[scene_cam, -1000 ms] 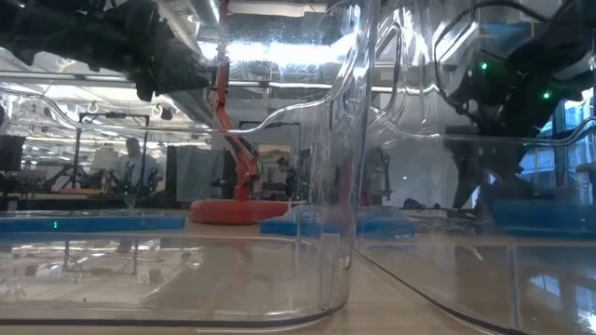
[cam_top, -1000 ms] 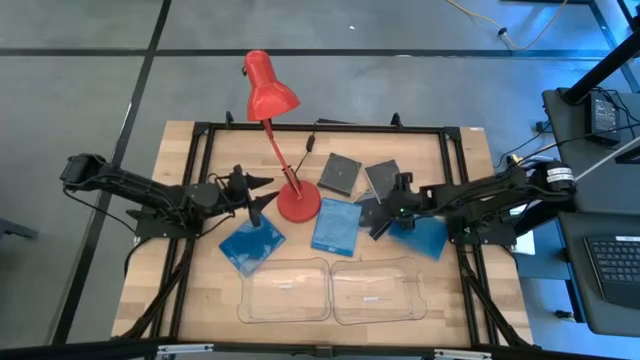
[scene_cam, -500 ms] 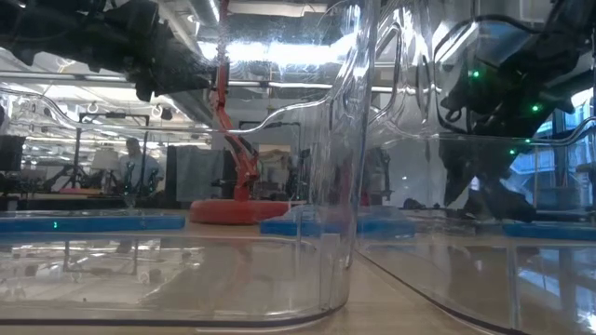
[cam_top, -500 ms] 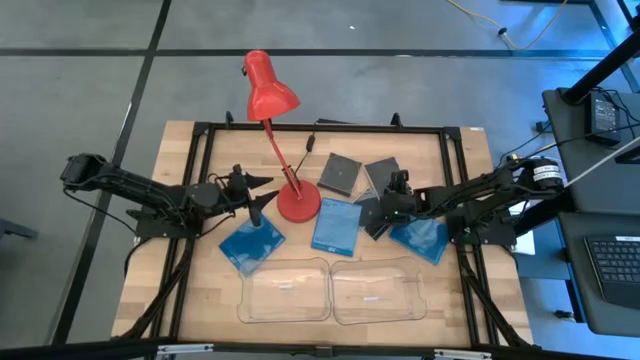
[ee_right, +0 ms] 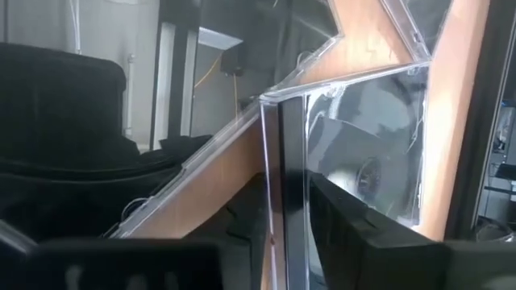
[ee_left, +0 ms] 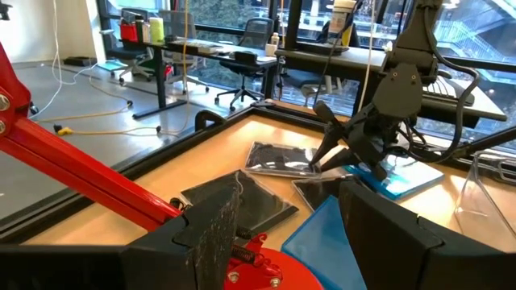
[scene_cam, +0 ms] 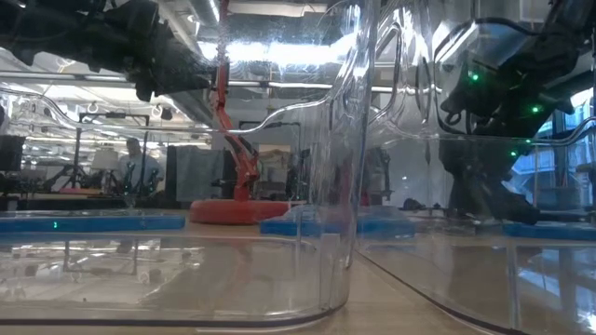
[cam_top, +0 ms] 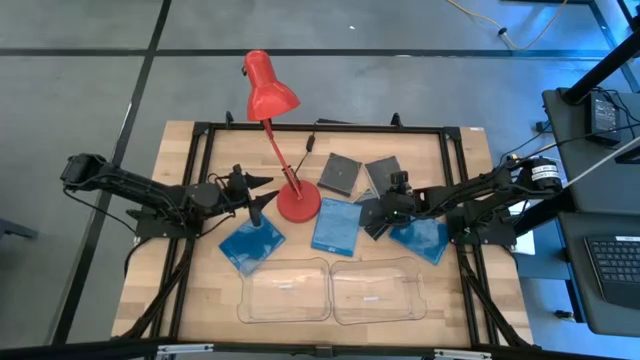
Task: Pick & place jewel cases by type
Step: Put the top right black cd case into the right transparent bin
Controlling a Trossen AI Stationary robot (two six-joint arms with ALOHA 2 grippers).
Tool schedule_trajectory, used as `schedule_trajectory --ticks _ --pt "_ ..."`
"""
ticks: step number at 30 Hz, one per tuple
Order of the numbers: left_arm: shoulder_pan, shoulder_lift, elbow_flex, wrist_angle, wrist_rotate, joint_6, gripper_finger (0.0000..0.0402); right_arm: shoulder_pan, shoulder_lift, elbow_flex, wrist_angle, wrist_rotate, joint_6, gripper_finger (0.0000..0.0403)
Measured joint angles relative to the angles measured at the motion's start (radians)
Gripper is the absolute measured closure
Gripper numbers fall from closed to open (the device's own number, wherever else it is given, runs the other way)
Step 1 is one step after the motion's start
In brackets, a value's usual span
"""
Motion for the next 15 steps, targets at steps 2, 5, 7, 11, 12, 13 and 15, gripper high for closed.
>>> schedule_trajectory --ticks 2,5,7,11,12,13,15 --pt "0.000 0.000 0.000 0.000 0.000 0.000 0.0190 0.001 0.001 0.000 0.003 0.021 0.000 0.0323" --pt "0.000 0.000 0.000 0.000 0.000 0.000 0.0190 0.007 0.001 -0.001 0.001 0.071 0.000 0.0323" --pt "0.000 0.000 0.000 0.000 0.000 0.000 0.0190 0.012 0.001 -0.001 0.007 0.105 0.001 0.0323" --pt "0.000 0.000 0.000 0.000 0.000 0.000 0.0190 0.034 0.001 -0.001 0.016 0.149 0.001 0.0323" --pt "0.000 0.000 0.000 0.000 0.000 0.000 0.0190 0.040 0.001 -0.001 0.021 0.160 0.001 0.0324" --pt "0.000 0.000 0.000 0.000 0.000 0.000 0.0190 0.048 0.000 -0.001 0.025 0.172 0.000 0.0324" --pt "0.000 0.000 0.000 0.000 0.000 0.000 0.0190 0.064 0.001 0.006 0.025 0.200 0.001 0.0324"
